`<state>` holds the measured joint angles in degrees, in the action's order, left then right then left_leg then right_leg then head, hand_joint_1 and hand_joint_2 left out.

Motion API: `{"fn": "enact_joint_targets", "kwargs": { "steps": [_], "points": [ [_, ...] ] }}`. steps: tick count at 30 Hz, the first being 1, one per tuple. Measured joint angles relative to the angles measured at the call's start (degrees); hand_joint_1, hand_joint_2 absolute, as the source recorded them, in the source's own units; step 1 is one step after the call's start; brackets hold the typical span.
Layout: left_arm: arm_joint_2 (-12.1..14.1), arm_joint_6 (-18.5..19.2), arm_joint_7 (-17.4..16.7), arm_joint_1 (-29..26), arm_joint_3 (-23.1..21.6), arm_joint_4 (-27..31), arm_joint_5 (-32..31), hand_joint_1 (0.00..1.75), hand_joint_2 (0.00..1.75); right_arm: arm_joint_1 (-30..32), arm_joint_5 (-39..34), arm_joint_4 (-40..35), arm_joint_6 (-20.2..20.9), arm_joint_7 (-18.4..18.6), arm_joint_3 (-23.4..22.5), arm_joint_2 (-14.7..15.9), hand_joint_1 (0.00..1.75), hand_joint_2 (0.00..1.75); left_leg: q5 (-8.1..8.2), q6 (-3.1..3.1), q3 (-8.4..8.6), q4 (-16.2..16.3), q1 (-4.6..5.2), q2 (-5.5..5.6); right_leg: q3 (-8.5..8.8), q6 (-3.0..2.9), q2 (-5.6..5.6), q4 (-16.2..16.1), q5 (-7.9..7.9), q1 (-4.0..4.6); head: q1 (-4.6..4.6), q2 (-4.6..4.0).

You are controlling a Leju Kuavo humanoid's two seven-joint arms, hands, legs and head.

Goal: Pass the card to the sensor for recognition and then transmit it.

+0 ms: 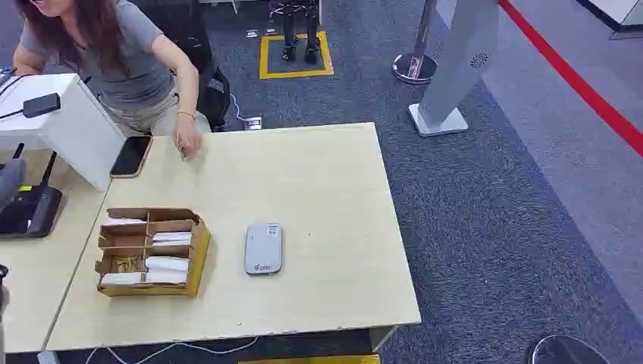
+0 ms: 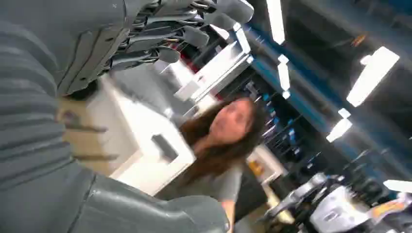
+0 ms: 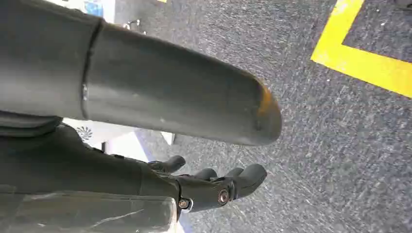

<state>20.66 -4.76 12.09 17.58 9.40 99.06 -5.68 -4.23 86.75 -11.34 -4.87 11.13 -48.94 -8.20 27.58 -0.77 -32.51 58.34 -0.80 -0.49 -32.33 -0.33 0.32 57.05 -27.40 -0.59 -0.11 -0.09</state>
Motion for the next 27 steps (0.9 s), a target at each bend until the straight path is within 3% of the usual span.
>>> {"fn": "enact_joint_targets", "kwargs": {
  "steps": [3, 7, 21, 24, 27],
  "points": [
    [1.5, -0.1, 0.3, 1.3, 0.4, 1.8, -1.0, 0.00, 1.75, 0.0, 0.0, 0.0, 0.1, 0.0, 0.0, 0.0, 0.00, 0.00, 0.00, 0.00, 0.00, 0.0, 0.00, 0.00, 0.00, 0.00, -0.01, 0.0, 0.00, 0.00, 0.02, 0.02],
    [1.8, -2.4, 3.8, 0.5, 0.4, 5.2, -6.7, 0.00, 1.75, 0.0, 0.0, 0.0, 0.1, 0.0, 0.0, 0.0, 0.00, 0.00, 0.01, 0.01, -0.02, 0.0, 0.03, 0.01, 0.00, 0.01, -0.01, 0.0, -0.01, -0.01, 0.02, 0.02],
    [1.8, -3.6, 4.1, -1.4, 0.4, 8.1, -8.7, 0.00, 1.75, 0.0, 0.0, 0.0, 0.1, 0.0, 0.1, 0.0, 0.00, 0.00, 0.00, 0.00, -0.01, 0.0, 0.01, 0.01, -0.01, 0.01, 0.00, 0.0, -0.01, -0.01, 0.00, 0.00],
    [1.8, -2.8, 1.6, -1.4, 0.4, 8.0, -6.6, 0.00, 1.75, 0.0, 0.2, 0.0, 0.1, 0.0, 0.2, 0.0, 0.00, 0.00, 0.01, 0.01, -0.01, 0.0, 0.01, 0.01, -0.01, 0.01, -0.01, 0.0, -0.01, -0.01, 0.02, 0.00],
    [1.4, -0.1, -2.1, -1.4, 0.4, 3.2, -2.7, 0.00, 1.75, -0.1, 0.2, 0.0, 0.0, 0.0, 0.3, 0.0, 0.00, 0.00, 0.01, 0.01, 0.00, 0.0, 0.03, 0.01, -0.01, 0.01, 0.00, 0.0, -0.01, -0.03, 0.02, 0.02]
  ]
}}
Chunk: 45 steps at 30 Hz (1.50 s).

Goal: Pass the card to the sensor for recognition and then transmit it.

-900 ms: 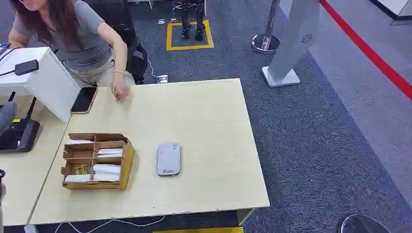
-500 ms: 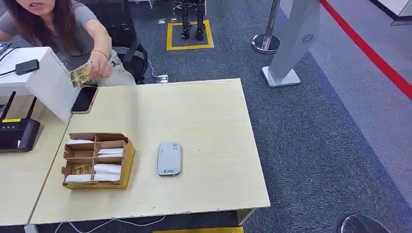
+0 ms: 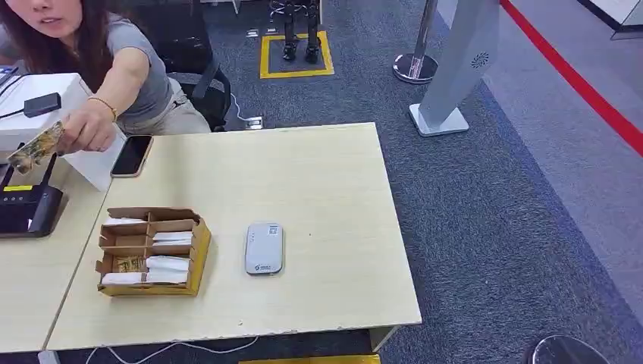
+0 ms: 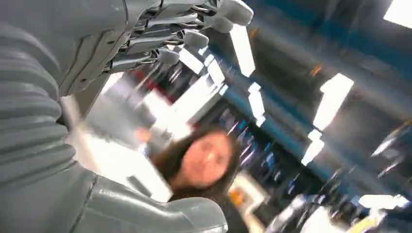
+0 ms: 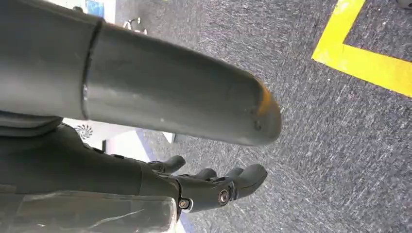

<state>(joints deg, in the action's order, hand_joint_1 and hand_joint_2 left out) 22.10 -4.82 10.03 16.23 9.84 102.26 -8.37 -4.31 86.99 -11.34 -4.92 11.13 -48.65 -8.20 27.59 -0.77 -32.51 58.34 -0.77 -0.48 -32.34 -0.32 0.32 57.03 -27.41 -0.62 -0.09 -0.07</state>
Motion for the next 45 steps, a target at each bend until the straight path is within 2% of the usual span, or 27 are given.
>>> {"fn": "enact_joint_targets", "kwargs": {
  "steps": [3, 8, 17, 32, 33, 34, 35, 45],
  "points": [
    [-0.6, 0.8, 0.0, -0.6, 0.0, -6.2, 0.3, 0.00, 1.75, 0.0, 0.0, 0.0, -0.4, 0.0, 0.0, 0.0, 0.00, 0.00, -0.01, -0.01, 0.00, 0.0, -0.02, -0.06, -0.02, -0.02, -0.03, 0.0, 0.02, 0.01, 0.02, -0.02],
    [-2.9, 0.0, 0.9, -2.2, -0.2, -10.6, -1.2, 0.00, 1.75, 0.0, -0.1, 0.0, -0.6, 0.2, 0.0, 0.0, 0.00, 0.00, -0.02, 0.02, -0.01, 0.0, -0.01, -0.04, -0.01, -0.01, -0.04, 0.0, 0.02, 0.01, -0.02, 0.00],
    [-4.9, -0.6, 0.7, -2.5, -0.7, -12.4, -2.4, 0.00, 1.75, 0.0, -0.2, 0.0, -0.6, 0.2, 0.0, 0.0, 0.00, 0.00, -0.01, 0.02, -0.02, 0.0, -0.01, -0.04, -0.02, -0.01, -0.04, 0.0, 0.02, 0.01, 0.00, -0.02],
    [-5.7, -0.7, 0.7, -3.0, -0.9, -13.2, -2.9, 0.00, 1.75, 0.0, -0.2, 0.0, -0.6, 0.7, 0.0, 0.0, 0.00, 0.00, -0.01, 0.02, -0.01, 0.0, -0.01, -0.04, -0.02, -0.01, -0.04, 0.0, 0.02, 0.01, 0.00, 0.00],
    [-5.8, -0.7, 0.7, -3.0, -0.9, -13.2, -2.9, 0.19, 1.75, 0.0, -0.2, 0.0, -0.6, 0.7, 0.0, 0.0, 0.00, 0.00, -0.01, 0.02, -0.01, 0.0, -0.01, -0.04, -0.02, -0.01, -0.04, 0.0, 0.02, 0.01, 0.00, -0.02],
    [-5.8, -0.7, 0.7, -3.0, -0.9, -13.3, -2.9, 1.33, 1.75, 0.0, -0.2, 0.0, -0.6, 0.7, 0.0, 0.0, 0.00, 0.00, -0.01, 0.02, -0.01, 0.0, -0.01, -0.05, -0.02, -0.01, -0.04, 0.0, 0.02, 0.01, 0.00, 0.00],
    [-5.9, -0.8, 0.7, -3.0, -1.0, -13.4, -3.0, 1.75, 1.75, 0.0, -0.2, 0.0, -0.6, 0.6, 0.0, 0.0, 0.00, 0.00, -0.01, 0.02, -0.01, 0.0, -0.01, -0.04, -0.02, -0.01, -0.04, 0.0, 0.02, 0.01, 0.00, 0.00],
    [-6.3, -1.3, 0.2, -3.6, -1.6, -13.5, -3.8, 1.75, 1.75, 0.0, -0.2, 0.0, -0.7, 0.6, 0.0, 0.0, 0.00, 0.00, -0.01, 0.02, -0.01, 0.0, -0.02, -0.04, -0.02, -0.01, -0.04, 0.0, 0.02, 0.01, 0.00, -0.02]
  ]
}}
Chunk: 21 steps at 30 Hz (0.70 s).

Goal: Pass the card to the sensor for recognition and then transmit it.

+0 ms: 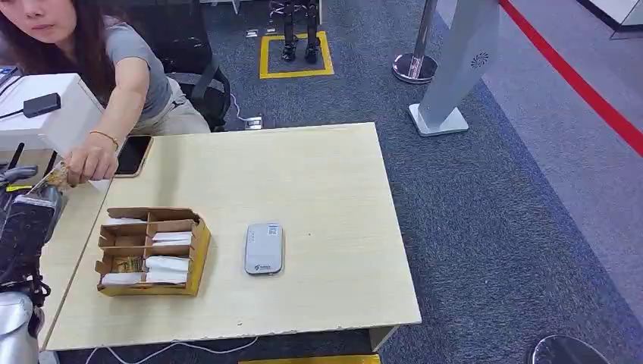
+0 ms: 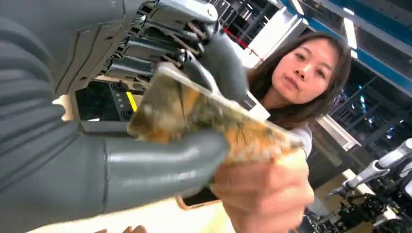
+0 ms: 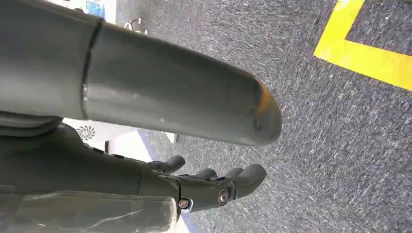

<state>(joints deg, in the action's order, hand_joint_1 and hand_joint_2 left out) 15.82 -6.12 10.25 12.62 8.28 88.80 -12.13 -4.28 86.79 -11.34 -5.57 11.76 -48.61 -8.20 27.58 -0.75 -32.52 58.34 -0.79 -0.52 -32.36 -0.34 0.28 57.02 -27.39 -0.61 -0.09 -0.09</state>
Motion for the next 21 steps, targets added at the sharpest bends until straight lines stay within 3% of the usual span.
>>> {"fn": "enact_joint_targets", "kwargs": {
  "steps": [21],
  "points": [
    [0.0, -1.5, -0.3, -0.4, -0.1, 0.0, -0.4, 1.75, 1.75, 0.0, 0.0, 0.0, -0.3, -0.5, 0.0, 0.0, 0.00, 0.00, 0.00, 0.00, -0.01, 0.0, 0.00, 0.00, 0.00, 0.00, 0.00, 0.0, 0.00, 0.00, 0.00, 0.02]
  ]
}}
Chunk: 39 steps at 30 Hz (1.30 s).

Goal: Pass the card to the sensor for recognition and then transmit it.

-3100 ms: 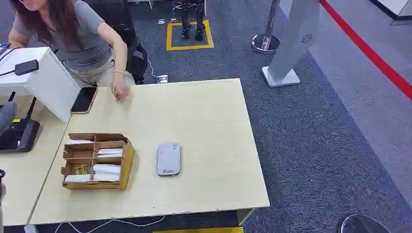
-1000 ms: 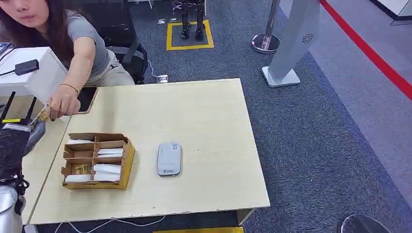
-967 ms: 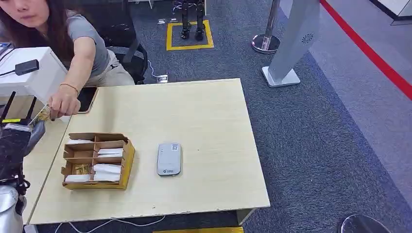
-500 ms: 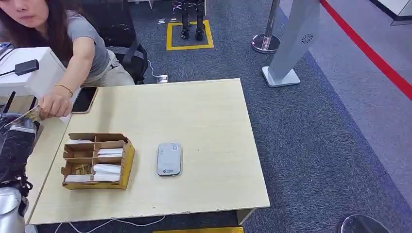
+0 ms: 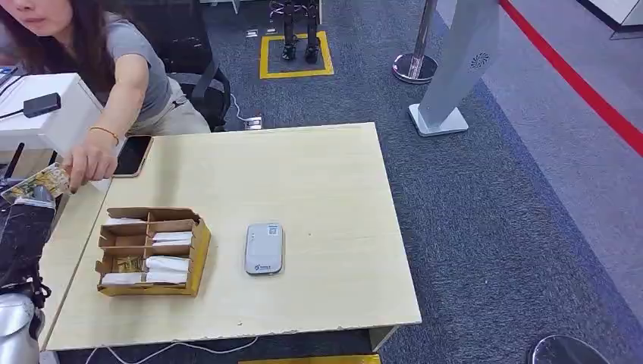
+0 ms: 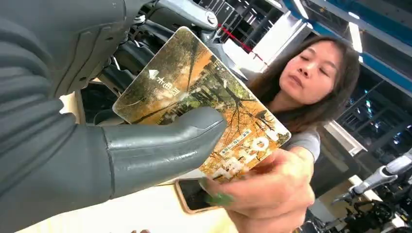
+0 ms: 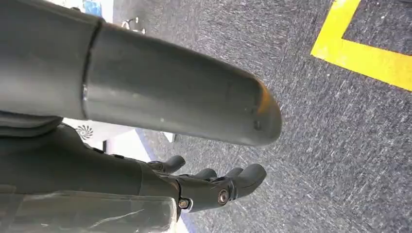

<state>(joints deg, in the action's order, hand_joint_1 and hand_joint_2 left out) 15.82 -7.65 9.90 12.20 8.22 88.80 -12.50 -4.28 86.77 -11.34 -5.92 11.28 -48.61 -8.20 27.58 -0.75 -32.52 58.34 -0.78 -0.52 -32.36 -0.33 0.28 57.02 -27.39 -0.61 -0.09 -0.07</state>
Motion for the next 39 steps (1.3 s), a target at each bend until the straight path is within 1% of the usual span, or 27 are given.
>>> {"fn": "enact_joint_targets", "kwargs": {
  "steps": [5, 11, 16, 18, 19, 20, 24, 27, 29, 30, 31, 33, 34, 37, 39],
  "points": [
    [0.0, 0.0, 0.0, 0.0, 0.0, 0.0, 0.0, 1.75, 1.75, 0.0, 0.0, 0.0, -0.2, -0.1, 0.0, 0.0, 0.00, 0.00, 0.00, 0.00, 0.00, 0.0, 0.00, 0.00, 0.00, 0.00, 0.00, 0.0, 0.00, 0.00, 0.00, 0.00],
    [-0.5, -1.6, 0.3, 0.0, -0.9, 1.2, -5.0, 1.75, 1.75, 0.0, -0.2, 0.0, -0.5, -0.1, 0.0, 0.0, 0.00, 0.00, 0.00, 0.00, 0.00, 0.0, 0.01, 0.01, 0.00, 0.00, 0.01, 0.0, 0.00, 0.00, 0.00, 0.00],
    [-0.9, -2.1, 0.3, 0.0, -1.4, 2.0, -5.7, 1.75, 1.75, 0.0, -0.2, 0.0, -0.6, -0.1, 0.0, 0.0, 0.00, 0.00, 0.00, 0.00, 0.01, 0.0, 0.00, 0.00, 0.00, 0.00, 0.01, 0.0, 0.00, 0.00, 0.00, -0.02],
    [-0.9, -3.6, 0.4, 0.0, -1.9, 2.1, -9.4, 1.75, 1.75, 0.0, -0.1, 0.0, -0.5, -0.1, 0.0, 0.0, 0.00, 0.00, 0.00, 0.00, 0.02, 0.0, 0.00, 0.01, -0.01, 0.00, 0.00, 0.0, 0.00, 0.00, 0.00, -0.02],
    [-0.9, -4.8, 0.4, 0.1, -2.3, 2.1, -12.9, 1.75, 1.75, 0.0, 0.0, 0.0, -0.5, -0.1, 0.0, 0.0, 0.00, 0.00, 0.00, 0.00, 0.03, 0.0, 0.00, 0.01, -0.02, 0.00, 0.00, 0.0, 0.00, 0.00, 0.00, -0.02],
    [-0.9, -6.1, 0.2, 0.3, -3.2, 2.3, -17.6, 1.75, 1.75, 0.0, 0.0, 0.0, -0.5, -0.1, 0.0, 0.0, 0.00, 0.00, 0.00, 0.00, 0.02, 0.0, 0.01, 0.03, -0.03, 0.00, 0.03, 0.0, 0.00, 0.00, 0.00, 0.00],
    [-1.2, -9.5, -2.5, 2.3, -8.6, 2.3, -34.1, 1.75, 1.75, -0.2, 0.3, 0.0, -0.1, -0.1, 0.2, 0.0, 0.00, 0.00, -0.01, 0.00, 0.01, 0.0, 0.01, 0.06, 0.00, 0.02, 0.07, 0.0, 0.02, -0.01, 0.00, 0.00],
    [-1.3, -13.1, -5.9, 4.5, -14.8, 1.7, -51.2, 1.75, 1.75, -0.4, 1.5, 0.0, 0.4, 0.1, 0.7, 0.0, 0.00, 0.00, -0.01, 0.01, 0.01, 0.0, 0.05, 0.05, 0.00, 0.06, 0.07, 0.0, 0.05, -0.03, 0.00, 0.00],
    [-1.3, -13.1, -8.3, 6.5, -18.7, 0.3, -60.5, 1.75, 1.75, -0.6, 1.8, 0.0, 0.6, 0.7, 1.4, 0.0, 0.00, 0.00, -0.03, 0.03, 0.02, 0.1, 0.06, 0.07, -0.01, 0.06, 0.07, 0.0, 0.05, -0.07, 0.00, 0.00],
    [-1.3, -12.0, -9.2, 7.9, -21.4, -0.9, -64.1, 1.75, 1.75, -0.8, 1.9, 0.0, 0.8, 1.0, 1.6, 0.0, 0.00, 0.00, -0.05, 0.07, 0.01, 0.1, 0.07, 0.10, -0.01, 0.07, 0.09, 0.0, 0.06, -0.08, 0.00, 0.00],
    [-1.4, -9.9, -10.2, 9.6, -23.8, -2.3, -67.0, 1.75, 1.75, -1.0, 1.9, 0.0, 1.2, 1.1, 1.9, 0.0, 0.00, 0.00, -0.06, 0.08, 0.00, 0.1, 0.07, 0.12, -0.01, 0.10, 0.10, 0.0, 0.08, -0.08, 0.00, 0.00],
    [-1.8, -5.8, -11.2, 13.2, -28.3, -5.5, -69.3, 1.75, 1.75, -1.4, 1.9, 0.0, 1.4, 1.2, 2.3, 0.0, 0.00, 0.00, -0.08, 0.10, 0.00, 0.1, 0.07, 0.09, -0.02, 0.10, 0.09, 0.0, 0.13, -0.08, -0.02, 0.00],
    [-2.4, -4.4, -11.7, 15.3, -30.7, -7.8, -70.0, 1.75, 1.75, -1.6, 1.9, 0.0, 1.5, 1.3, 2.6, 0.0, 0.00, 0.00, -0.10, 0.12, -0.01, 0.1, 0.07, 0.09, -0.01, 0.11, 0.09, 0.0, 0.15, -0.08, 0.00, -0.02],
    [-3.7, -2.7, -12.9, 21.0, -36.9, -13.4, -71.1, 1.75, 1.75, -1.9, 1.9, 0.0, 1.7, 1.5, 3.3, 0.0, 0.00, 0.00, -0.11, 0.13, -0.02, 0.1, 0.07, 0.09, -0.01, 0.12, 0.09, 0.0, 0.19, -0.08, 0.00, -0.02],
    [-4.7, -2.3, -13.5, 23.9, -40.2, -16.7, -71.4, 1.75, 1.75, -2.1, 2.0, 0.0, 1.8, 1.6, 3.7, 0.0, 0.00, 0.00, -0.11, 0.13, -0.03, 0.1, 0.08, 0.05, -0.01, 0.12, 0.05, 0.0, 0.20, -0.08, -0.02, 0.00]
  ]
}}
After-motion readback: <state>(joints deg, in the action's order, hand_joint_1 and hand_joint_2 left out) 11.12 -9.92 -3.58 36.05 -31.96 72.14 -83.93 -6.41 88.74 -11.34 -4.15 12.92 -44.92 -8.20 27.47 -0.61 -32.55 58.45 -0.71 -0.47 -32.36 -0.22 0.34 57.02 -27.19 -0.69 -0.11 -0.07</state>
